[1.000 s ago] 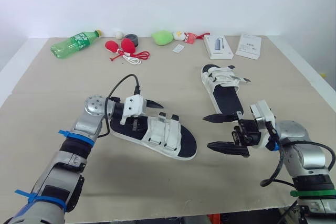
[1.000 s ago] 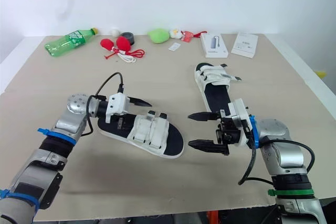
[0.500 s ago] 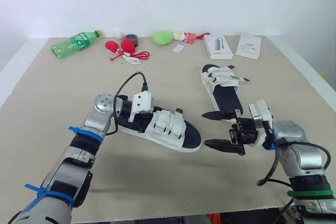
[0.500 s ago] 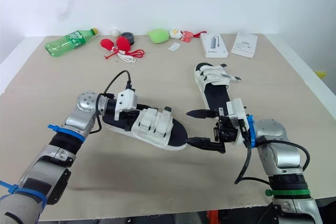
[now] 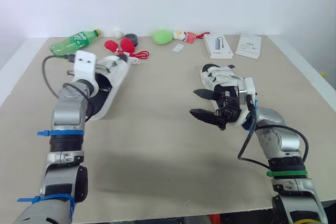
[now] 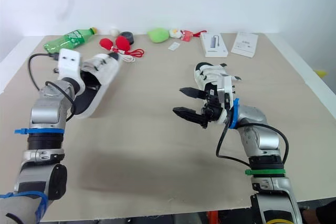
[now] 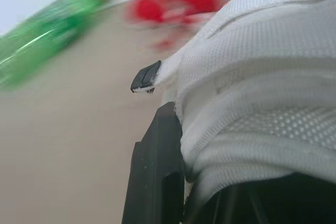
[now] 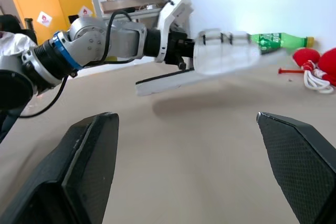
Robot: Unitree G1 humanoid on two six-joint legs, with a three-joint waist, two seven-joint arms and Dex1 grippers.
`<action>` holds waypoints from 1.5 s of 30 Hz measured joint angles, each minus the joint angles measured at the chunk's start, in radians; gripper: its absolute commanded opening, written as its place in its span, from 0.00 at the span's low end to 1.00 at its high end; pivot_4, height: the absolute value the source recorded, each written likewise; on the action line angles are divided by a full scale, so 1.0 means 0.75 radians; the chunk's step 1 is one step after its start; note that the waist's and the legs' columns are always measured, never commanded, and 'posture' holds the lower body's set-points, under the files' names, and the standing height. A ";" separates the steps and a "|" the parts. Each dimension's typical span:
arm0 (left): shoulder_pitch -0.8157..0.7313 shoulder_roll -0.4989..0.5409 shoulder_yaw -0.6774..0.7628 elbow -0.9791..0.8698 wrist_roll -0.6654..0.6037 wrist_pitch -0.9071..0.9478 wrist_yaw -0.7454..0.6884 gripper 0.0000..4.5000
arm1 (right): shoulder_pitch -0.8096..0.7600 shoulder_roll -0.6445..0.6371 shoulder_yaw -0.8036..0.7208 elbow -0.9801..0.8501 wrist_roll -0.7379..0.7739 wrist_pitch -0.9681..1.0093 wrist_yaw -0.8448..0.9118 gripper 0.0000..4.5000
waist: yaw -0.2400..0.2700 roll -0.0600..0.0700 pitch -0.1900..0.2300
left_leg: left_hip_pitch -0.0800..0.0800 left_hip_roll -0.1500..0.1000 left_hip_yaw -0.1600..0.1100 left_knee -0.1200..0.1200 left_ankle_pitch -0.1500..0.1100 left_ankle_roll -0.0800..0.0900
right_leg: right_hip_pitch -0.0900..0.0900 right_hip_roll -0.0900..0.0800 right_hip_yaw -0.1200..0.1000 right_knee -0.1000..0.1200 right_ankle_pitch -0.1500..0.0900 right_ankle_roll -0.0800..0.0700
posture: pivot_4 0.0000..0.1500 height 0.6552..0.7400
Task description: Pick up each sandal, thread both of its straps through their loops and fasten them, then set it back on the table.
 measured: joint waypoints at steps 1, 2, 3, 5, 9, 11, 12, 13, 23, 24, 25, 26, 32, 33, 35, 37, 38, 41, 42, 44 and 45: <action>0.002 -0.011 0.004 -0.001 0.009 0.017 0.034 0.00 | -0.002 0.001 0.004 0.004 -0.002 0.000 0.007 1.00 | 0.004 0.000 0.000 | 0.000 -0.001 -0.001 0.000 0.000 0.000 | 0.000 0.000 -0.001 0.000 0.000 0.000 | 1.00 1.00; 0.006 -0.020 0.009 -0.001 0.014 0.040 0.085 0.00 | -0.007 0.005 0.014 0.012 -0.011 -0.008 0.017 1.00 | 0.006 0.000 0.000 | -0.001 -0.001 -0.003 0.000 0.000 -0.001 | 0.000 0.000 -0.002 0.000 0.000 0.000 | 1.00 1.00; 0.006 -0.033 0.008 -0.001 0.023 0.058 0.133 0.00 | -0.014 0.011 0.021 0.025 -0.022 -0.017 0.025 1.00 | 0.006 -0.001 0.000 | -0.002 -0.002 -0.004 0.001 0.001 -0.002 | 0.000 -0.001 -0.003 0.000 0.000 0.000 | 1.00 1.00; 0.006 -0.040 0.007 0.000 0.031 0.072 0.173 0.00 | -0.018 0.015 0.026 0.040 -0.031 -0.028 0.036 1.00 | 0.005 -0.001 0.000 | -0.002 -0.002 -0.005 0.001 0.002 -0.003 | 0.000 -0.001 -0.004 0.000 0.001 0.000 | 1.00 1.00; -0.029 -0.037 -0.005 0.094 0.027 0.069 0.211 0.00 | -0.063 0.027 0.027 0.092 -0.077 -0.086 0.044 1.00 | 0.002 -0.001 0.000 | -0.002 -0.002 -0.010 0.001 0.004 -0.007 | 0.001 0.000 -0.008 0.000 0.002 -0.001 | 1.00 1.00; -0.031 -0.032 -0.017 0.114 0.019 0.060 0.208 0.00 | -0.067 0.035 0.027 0.101 -0.094 -0.114 0.043 1.00 | 0.002 -0.001 0.000 | -0.002 -0.002 -0.010 0.000 0.004 -0.007 | 0.001 0.000 -0.008 0.000 0.002 -0.001 | 1.00 1.00; -0.031 -0.024 -0.020 0.126 0.013 0.041 0.200 0.00 | -0.067 0.041 0.028 0.106 -0.106 -0.129 0.040 1.00 | 0.001 -0.001 0.000 | -0.002 -0.002 -0.010 0.000 0.005 -0.007 | 0.001 0.000 -0.008 0.000 0.002 -0.001 | 1.00 1.00; -0.031 -0.019 -0.021 0.132 0.008 0.031 0.191 0.11 | -0.067 0.044 0.028 0.112 -0.114 -0.139 0.040 1.00 | 0.001 -0.001 0.000 | -0.002 -0.002 -0.010 0.000 0.005 -0.007 | 0.001 0.000 -0.008 0.000 0.002 -0.001 | 1.00 1.00; -0.037 0.016 -0.012 0.175 -0.059 0.006 0.153 0.99 | -0.070 0.050 0.028 0.146 -0.148 -0.174 0.042 1.00 | 0.002 -0.001 0.000 | -0.002 -0.002 -0.011 -0.001 0.005 -0.008 | 0.001 0.000 -0.009 0.000 0.002 -0.001 | 1.00 1.00; -0.035 0.016 -0.011 0.155 -0.072 0.019 0.148 0.99 | -0.070 0.050 0.028 0.150 -0.148 -0.171 0.043 1.00 | 0.002 -0.001 0.000 | -0.002 -0.002 -0.011 -0.001 0.005 -0.008 | 0.001 0.000 -0.009 0.000 0.002 -0.001 | 1.00 1.00; -0.032 0.016 -0.011 0.133 -0.083 0.031 0.139 0.99 | -0.071 0.050 0.029 0.153 -0.148 -0.168 0.044 1.00 | 0.002 -0.001 0.000 | -0.002 -0.002 -0.011 -0.001 0.005 -0.008 | 0.001 -0.001 -0.009 0.000 0.002 -0.001 | 1.00 1.00; -0.016 0.017 -0.011 0.084 -0.096 0.044 0.124 0.99 | -0.072 0.050 0.030 0.155 -0.151 -0.170 0.046 1.00 | 0.002 -0.001 0.000 | -0.002 -0.002 -0.011 -0.001 0.005 -0.008 | 0.001 -0.001 -0.009 0.000 0.002 -0.001 | 1.00 1.00; 0.216 0.117 -0.040 -0.336 -0.211 0.087 -0.097 0.99 | -0.087 0.048 0.029 0.191 -0.172 -0.191 0.053 1.00 | -0.008 0.000 0.001 | -0.002 -0.001 -0.011 -0.003 0.005 -0.008 | 0.001 0.000 -0.009 0.000 0.002 -0.003 | 1.00 1.00; 0.268 0.148 -0.047 -0.397 -0.234 0.079 -0.156 0.99 | -0.088 0.046 0.026 0.196 -0.172 -0.191 0.056 1.00 | -0.007 0.000 0.001 | -0.002 -0.001 -0.011 -0.003 0.005 -0.008 | 0.001 0.000 -0.009 0.000 0.002 -0.004 | 1.00 1.00; 0.403 0.231 -0.048 -0.514 -0.302 0.047 -0.303 0.99 | -0.087 0.040 0.026 0.203 -0.172 -0.192 0.080 1.00 | -0.012 0.000 0.001 | -0.001 -0.001 -0.010 -0.003 0.005 -0.008 | 0.001 -0.001 -0.009 0.000 0.001 -0.005 | 1.00 1.00; 0.513 0.307 -0.042 -0.558 -0.346 0.005 -0.433 0.99 | -0.083 0.024 0.025 0.215 -0.172 -0.194 0.105 1.00 | -0.012 0.000 0.001 | 0.000 -0.001 -0.010 -0.003 0.005 -0.008 | 0.001 0.000 -0.010 0.001 0.001 -0.004 | 1.00 1.00; 0.566 0.353 -0.042 -0.573 -0.363 -0.014 -0.491 0.99 | -0.082 0.016 0.025 0.218 -0.172 -0.196 0.117 1.00 | -0.012 0.000 0.001 | 0.000 0.000 -0.010 -0.002 0.005 -0.008 | 0.002 0.000 -0.010 0.001 0.001 -0.005 | 1.00 1.00; 0.660 0.464 -0.034 -0.560 -0.375 -0.108 -0.630 0.99 | -0.083 0.004 0.023 0.238 -0.172 -0.199 0.137 1.00 | -0.006 0.001 0.001 | 0.001 0.000 -0.010 -0.001 0.007 -0.008 | 0.002 -0.001 -0.011 0.001 -0.001 -0.012 | 1.00 1.00; 0.684 0.500 -0.028 -0.548 -0.391 -0.147 -0.681 0.99 | -0.084 0.003 0.023 0.241 -0.172 -0.199 0.147 1.00 | -0.006 0.001 0.001 | 0.001 0.000 -0.009 0.000 0.007 -0.008 | 0.002 -0.002 -0.011 0.001 0.000 -0.012 | 1.00 1.00; 0.718 0.526 0.004 -0.532 -0.433 -0.194 -0.769 0.99 | -0.085 -0.004 0.023 0.251 -0.173 -0.201 0.157 1.00 | -0.006 0.001 0.001 | 0.001 0.000 -0.007 0.000 0.007 -0.008 | 0.002 -0.003 -0.011 0.001 0.000 -0.013 | 1.00 1.00; 0.734 0.529 0.019 -0.537 -0.477 -0.200 -0.817 0.99 | -0.085 -0.006 0.023 0.252 -0.174 -0.201 0.160 1.00 | -0.006 0.001 0.001 | 0.001 0.000 -0.007 0.000 0.007 -0.008 | 0.002 -0.003 -0.011 0.001 0.000 -0.013 | 1.00 1.00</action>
